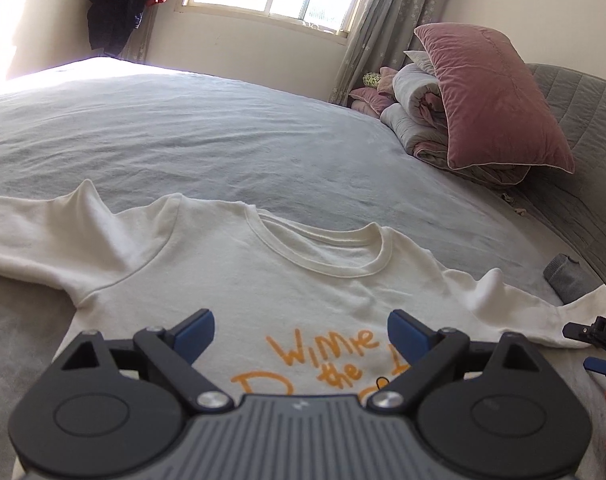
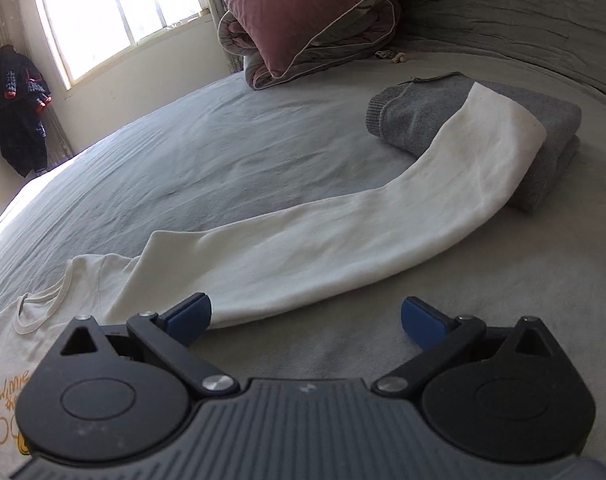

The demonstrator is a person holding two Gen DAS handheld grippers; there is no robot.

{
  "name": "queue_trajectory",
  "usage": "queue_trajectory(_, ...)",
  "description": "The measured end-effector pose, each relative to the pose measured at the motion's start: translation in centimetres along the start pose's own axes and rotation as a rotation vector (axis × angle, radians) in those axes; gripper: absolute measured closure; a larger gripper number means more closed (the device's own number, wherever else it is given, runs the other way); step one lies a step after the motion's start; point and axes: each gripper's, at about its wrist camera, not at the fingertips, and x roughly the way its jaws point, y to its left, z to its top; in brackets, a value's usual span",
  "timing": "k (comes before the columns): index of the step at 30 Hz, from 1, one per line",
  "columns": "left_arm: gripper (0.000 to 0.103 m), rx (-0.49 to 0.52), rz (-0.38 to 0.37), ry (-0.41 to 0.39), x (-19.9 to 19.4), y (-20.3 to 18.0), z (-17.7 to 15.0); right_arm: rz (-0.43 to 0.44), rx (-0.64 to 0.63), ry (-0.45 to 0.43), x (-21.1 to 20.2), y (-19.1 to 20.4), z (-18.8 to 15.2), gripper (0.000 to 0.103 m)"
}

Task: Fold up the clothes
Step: 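Move the right gripper to the sleeve cuff and grasp it, then lift the sleeve with the right gripper, fold it across the shirt body, release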

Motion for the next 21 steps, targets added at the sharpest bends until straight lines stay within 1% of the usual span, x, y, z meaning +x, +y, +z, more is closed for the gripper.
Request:
queue_trajectory(2,0.009,0.015,-0.002,-0.026,-0.1,-0.2,-0.1,-0.021,0.063,-0.037,0.5,-1.6,0.5,0.004)
queue_trajectory(4,0.009,0.035,0.003,-0.041,-0.1,-0.4,-0.2,-0.036,0.114,-0.074,0.8,-2.9,0.9,0.013)
queue_trajectory(6,0.009,0.052,0.011,-0.047,0.1,-0.6,-0.4,-0.06,0.137,-0.105,1.0,-3.8,1.0,0.018)
queue_trajectory(8,0.009,0.057,0.015,-0.038,0.4,-0.6,-0.6,-0.066,0.16,-0.126,1.0,-4.5,1.0,0.022)
queue_trajectory(9,0.009,0.055,0.016,-0.03,0.5,-0.6,-0.7,-0.062,0.171,-0.136,0.9,-4.7,1.0,0.026)
queue_trajectory(11,0.009,0.049,0.011,-0.017,0.7,-0.6,-0.9,-0.038,0.189,-0.151,0.9,-5.1,1.1,0.052)
queue_trajectory(12,0.009,0.045,0.006,-0.009,0.8,-0.6,-1.0,-0.014,0.203,-0.149,1.0,-5.3,1.1,0.079)
queue_trajectory(13,0.009,0.043,0.002,-0.005,0.8,-0.6,-1.0,0.008,0.216,-0.149,1.0,-5.5,1.1,0.092)
queue_trajectory(14,0.009,0.043,-0.003,-0.002,0.8,-0.7,-1.0,0.024,0.225,-0.156,0.9,-5.6,1.0,0.096)
queue_trajectory(18,0.009,0.038,-0.025,0.006,0.4,-0.9,-1.0,0.073,0.209,-0.224,-0.5,-4.4,1.4,0.096)
queue_trajectory(21,0.009,0.005,-0.057,0.027,0.3,-0.6,-0.9,0.131,0.189,-0.272,-1.9,-2.5,1.9,0.096)
